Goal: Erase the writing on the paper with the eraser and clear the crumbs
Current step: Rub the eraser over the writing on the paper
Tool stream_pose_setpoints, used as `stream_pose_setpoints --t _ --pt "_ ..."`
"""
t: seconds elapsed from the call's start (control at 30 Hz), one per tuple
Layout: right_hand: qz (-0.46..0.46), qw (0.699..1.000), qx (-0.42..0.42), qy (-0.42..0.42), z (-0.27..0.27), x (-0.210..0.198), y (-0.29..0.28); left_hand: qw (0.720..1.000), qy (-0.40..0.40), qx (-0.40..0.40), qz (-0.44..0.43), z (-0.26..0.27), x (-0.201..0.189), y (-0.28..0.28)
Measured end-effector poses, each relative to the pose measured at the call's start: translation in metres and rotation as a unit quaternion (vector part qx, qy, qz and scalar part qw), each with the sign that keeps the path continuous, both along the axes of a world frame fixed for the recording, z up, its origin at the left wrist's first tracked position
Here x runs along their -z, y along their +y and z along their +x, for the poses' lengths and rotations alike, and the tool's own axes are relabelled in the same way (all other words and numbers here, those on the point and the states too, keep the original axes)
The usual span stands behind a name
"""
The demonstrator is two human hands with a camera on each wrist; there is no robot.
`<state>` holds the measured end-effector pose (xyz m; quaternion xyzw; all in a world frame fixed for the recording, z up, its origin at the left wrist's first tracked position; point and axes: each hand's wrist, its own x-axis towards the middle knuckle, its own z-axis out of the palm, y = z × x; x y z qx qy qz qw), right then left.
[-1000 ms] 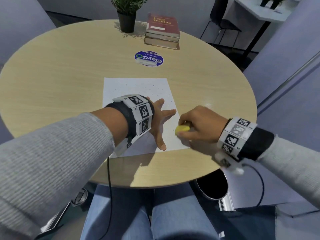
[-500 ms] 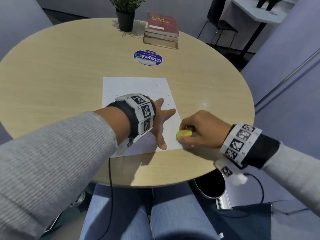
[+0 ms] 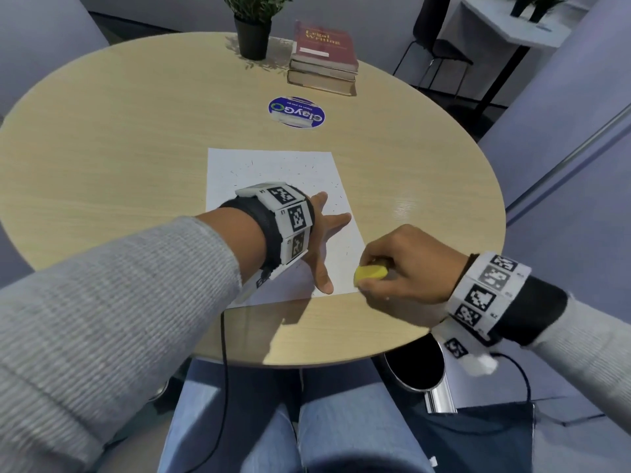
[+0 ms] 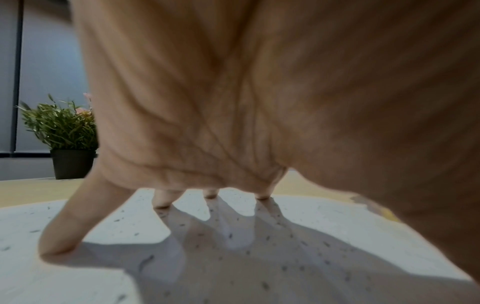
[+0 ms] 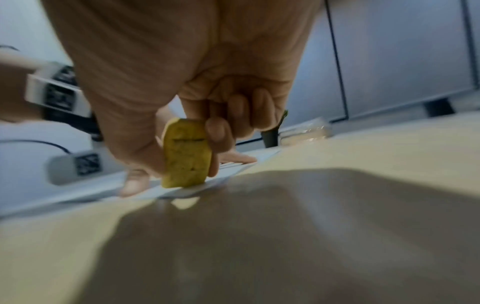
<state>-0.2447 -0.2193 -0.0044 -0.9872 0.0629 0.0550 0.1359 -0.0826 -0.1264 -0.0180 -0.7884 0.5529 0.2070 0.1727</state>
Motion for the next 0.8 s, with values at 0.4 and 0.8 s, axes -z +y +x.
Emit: stream_pose_setpoints --t 0.4,0.8 --pt "0.009 0.988 0.124 -0.093 -0.019 -0.015 -0.026 1.000 0.005 0.009 -0.004 -0.007 -0.016 0.006" --pt "-0.018 0.978 0.195 -0.076 -0.027 0.004 -0.017 0.998 0.014 -0.023 -0.059 -0.012 -0.016 0.006"
